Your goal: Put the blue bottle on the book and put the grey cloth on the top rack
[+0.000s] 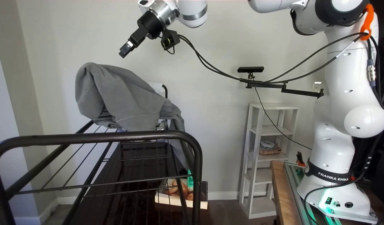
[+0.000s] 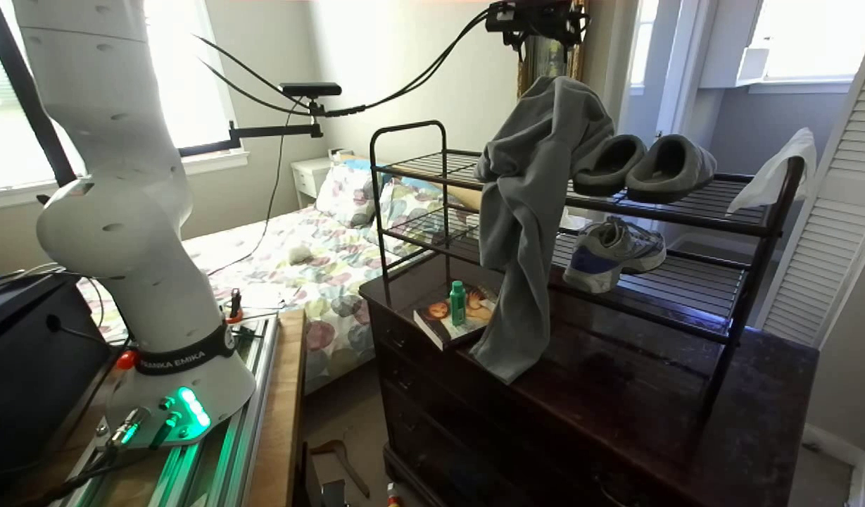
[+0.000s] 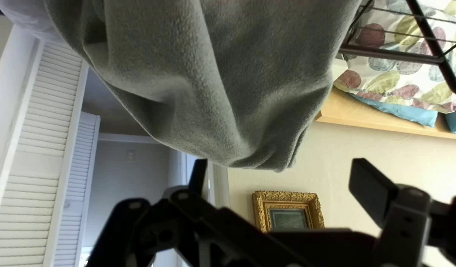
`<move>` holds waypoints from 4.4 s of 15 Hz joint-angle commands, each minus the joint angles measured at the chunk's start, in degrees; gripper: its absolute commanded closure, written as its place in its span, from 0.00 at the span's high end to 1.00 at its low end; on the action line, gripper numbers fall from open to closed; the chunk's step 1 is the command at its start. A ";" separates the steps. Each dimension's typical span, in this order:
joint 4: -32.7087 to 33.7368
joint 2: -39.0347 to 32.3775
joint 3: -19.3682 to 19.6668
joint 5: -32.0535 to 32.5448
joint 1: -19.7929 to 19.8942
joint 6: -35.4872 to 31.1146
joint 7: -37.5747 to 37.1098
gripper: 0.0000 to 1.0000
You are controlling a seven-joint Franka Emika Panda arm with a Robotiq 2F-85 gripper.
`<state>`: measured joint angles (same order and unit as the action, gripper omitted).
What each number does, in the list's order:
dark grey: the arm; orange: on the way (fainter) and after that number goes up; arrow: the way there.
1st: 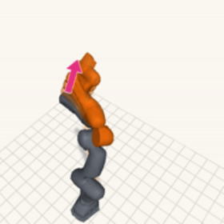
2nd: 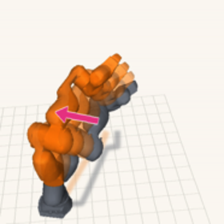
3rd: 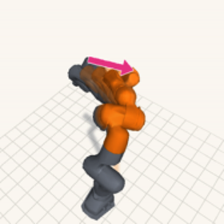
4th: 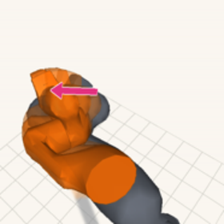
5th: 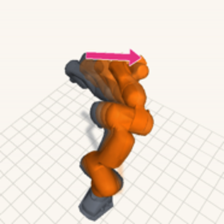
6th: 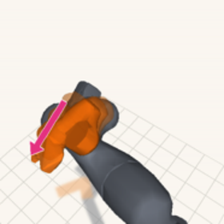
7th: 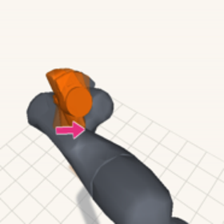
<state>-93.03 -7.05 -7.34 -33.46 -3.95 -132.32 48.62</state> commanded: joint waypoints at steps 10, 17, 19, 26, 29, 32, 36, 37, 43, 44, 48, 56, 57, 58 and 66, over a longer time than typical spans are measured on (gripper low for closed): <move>-33.08 17.88 5.77 6.51 0.94 -13.07 -6.56 1.00; -37.56 13.93 6.07 7.06 -0.77 -24.42 -8.61 1.00; -36.85 12.75 6.10 7.04 -1.09 -23.27 -9.05 1.00; -35.75 7.35 4.44 11.24 -0.75 -28.65 -11.43 1.00; -34.55 6.21 4.32 11.03 -1.05 -26.19 -11.20 0.66; -32.70 6.95 4.00 7.75 -1.17 -20.48 -8.83 0.45; -30.83 8.70 3.39 6.42 -1.22 -15.32 -8.17 0.16; -30.45 9.10 3.28 6.37 -1.31 -14.42 -8.05 0.10; -25.94 11.22 2.53 5.10 -3.33 -10.13 -4.85 0.02; -25.11 11.40 2.46 5.04 -3.77 -9.58 -4.52 0.01; -22.60 11.57 2.09 4.01 -5.42 -9.81 -2.54 0.02; -18.42 11.02 0.95 -2.24 -8.16 -9.53 8.98 0.02; -18.13 10.79 0.87 -4.41 -8.53 -8.91 11.61 0.02; -17.79 10.43 0.74 -5.64 -8.67 -8.11 13.39 0.02; -18.05 5.95 -0.48 -5.85 -7.68 0.05 19.28 0.02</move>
<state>-112.12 1.83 -6.88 -41.10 -12.34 -133.55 66.93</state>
